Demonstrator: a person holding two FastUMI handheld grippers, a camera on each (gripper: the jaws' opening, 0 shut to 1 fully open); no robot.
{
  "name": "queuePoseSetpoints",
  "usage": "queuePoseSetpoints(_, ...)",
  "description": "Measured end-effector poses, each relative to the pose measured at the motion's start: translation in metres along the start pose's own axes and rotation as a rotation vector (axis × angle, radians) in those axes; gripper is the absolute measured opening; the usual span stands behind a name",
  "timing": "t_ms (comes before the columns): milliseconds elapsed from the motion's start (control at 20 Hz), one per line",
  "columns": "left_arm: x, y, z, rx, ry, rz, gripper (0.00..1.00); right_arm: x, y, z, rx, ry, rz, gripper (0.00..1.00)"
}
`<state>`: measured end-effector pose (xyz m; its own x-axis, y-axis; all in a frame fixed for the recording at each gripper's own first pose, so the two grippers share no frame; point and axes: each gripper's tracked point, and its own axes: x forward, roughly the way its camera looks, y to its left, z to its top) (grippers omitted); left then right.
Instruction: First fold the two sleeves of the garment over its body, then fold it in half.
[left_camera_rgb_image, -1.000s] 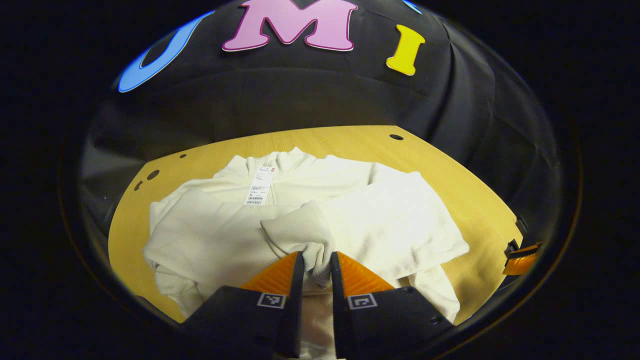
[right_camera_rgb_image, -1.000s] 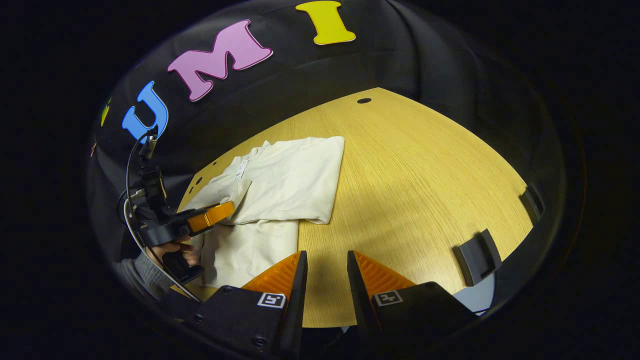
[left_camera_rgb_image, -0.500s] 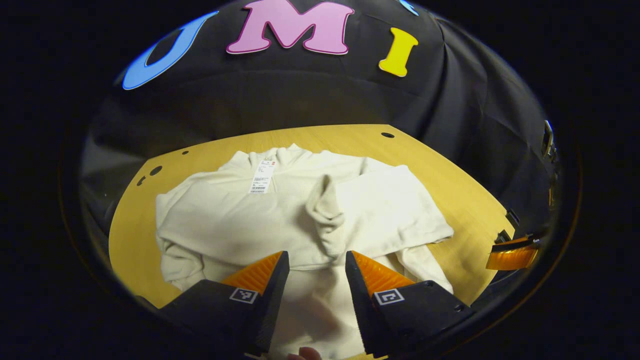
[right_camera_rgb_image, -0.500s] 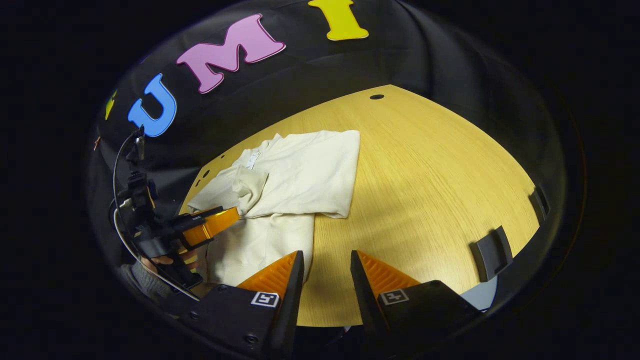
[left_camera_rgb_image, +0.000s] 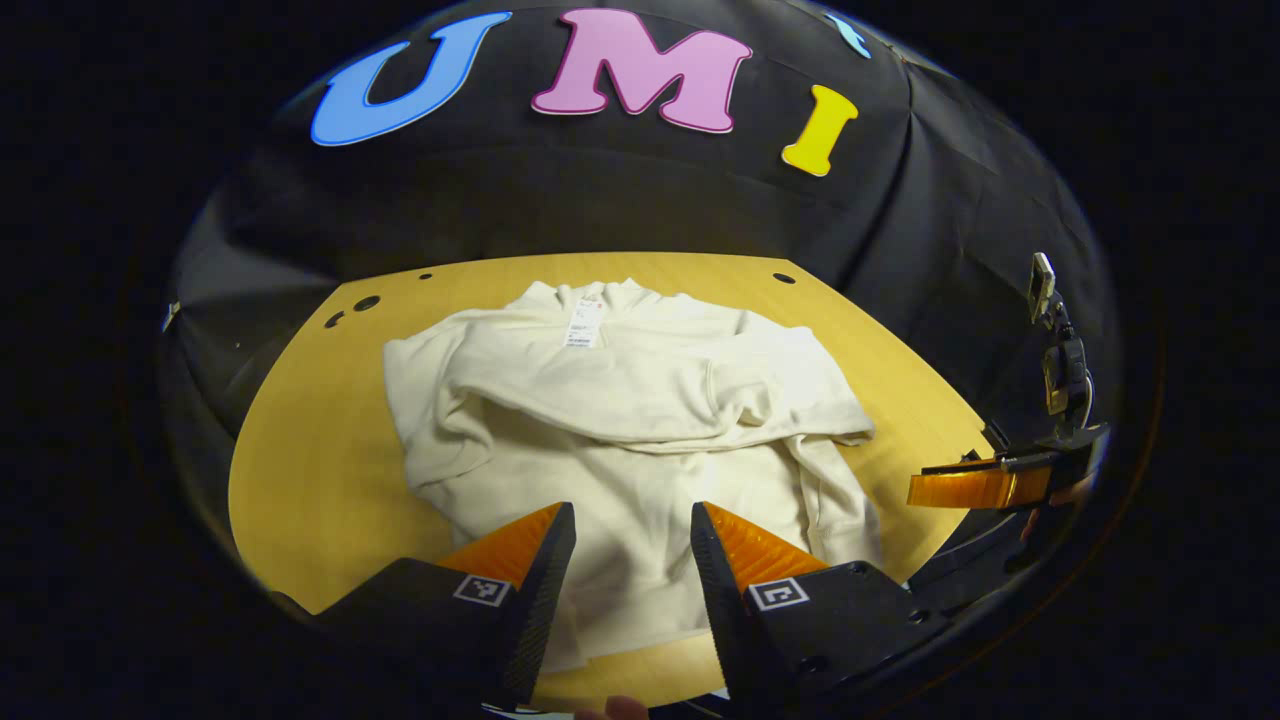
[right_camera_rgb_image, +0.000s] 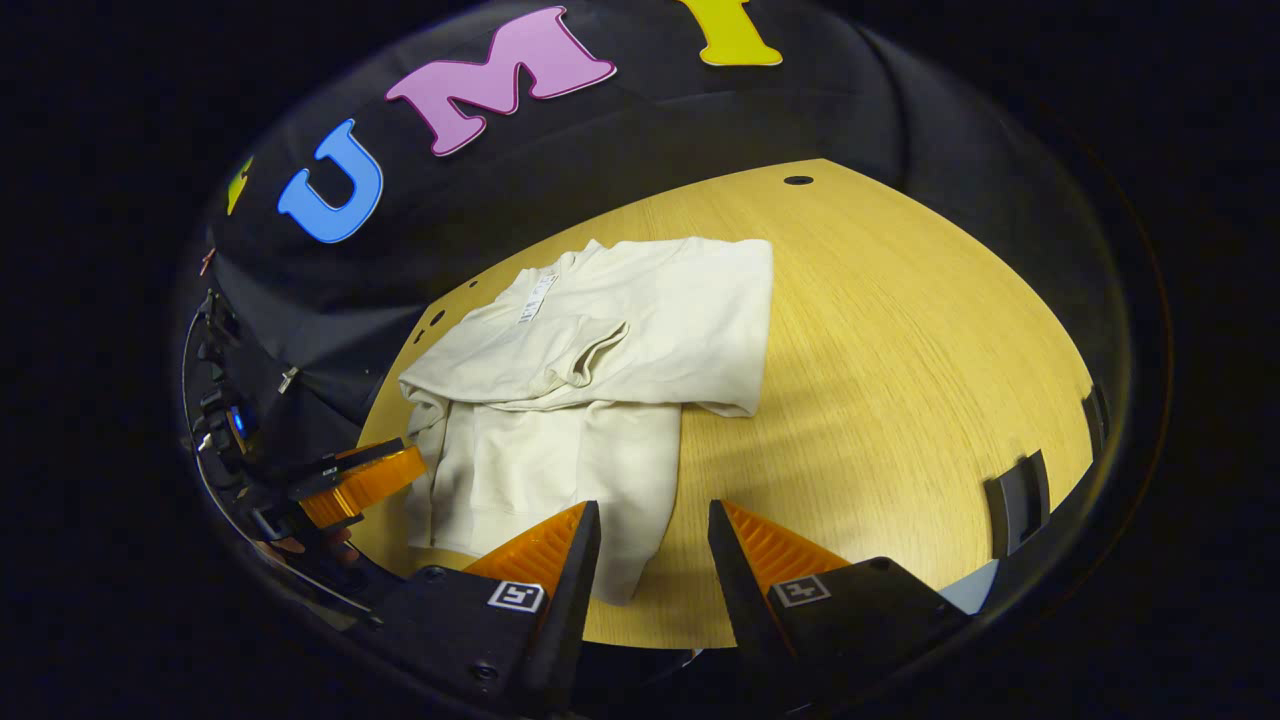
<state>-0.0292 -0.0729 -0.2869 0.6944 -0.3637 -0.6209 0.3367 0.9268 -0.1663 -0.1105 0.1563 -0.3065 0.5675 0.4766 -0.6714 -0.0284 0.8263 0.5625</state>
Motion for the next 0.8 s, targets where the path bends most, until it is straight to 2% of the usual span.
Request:
queuePoseSetpoints(200,-0.022,0.033,-0.028,-0.046,0.043,0.053,0.71,0.003,0.011,-0.009,-0.009,0.024,0.014,0.75)
queuePoseSetpoints(250,-0.025,0.042,-0.035,-0.053,0.057,0.067,0.72,0.004,0.013,-0.011,-0.013,0.031,0.016,0.62)
queuePoseSetpoints(300,-0.027,0.049,-0.04,-0.055,0.067,0.08,0.72,0.005,0.014,-0.014,-0.017,0.036,0.016,0.62)
queuePoseSetpoints(350,-0.029,0.056,-0.045,-0.055,0.075,0.091,0.75,0.006,0.015,-0.015,-0.02,0.043,0.013,0.76)
queuePoseSetpoints(600,-0.028,0.076,-0.072,-0.094,0.142,0.122,0.75,0.014,0.011,-0.029,-0.04,0.104,-0.055,0.77)
queuePoseSetpoints(800,-0.017,0.07,-0.081,-0.11,0.178,0.086,0.75,0.027,0.018,-0.033,-0.055,0.133,-0.068,0.77)
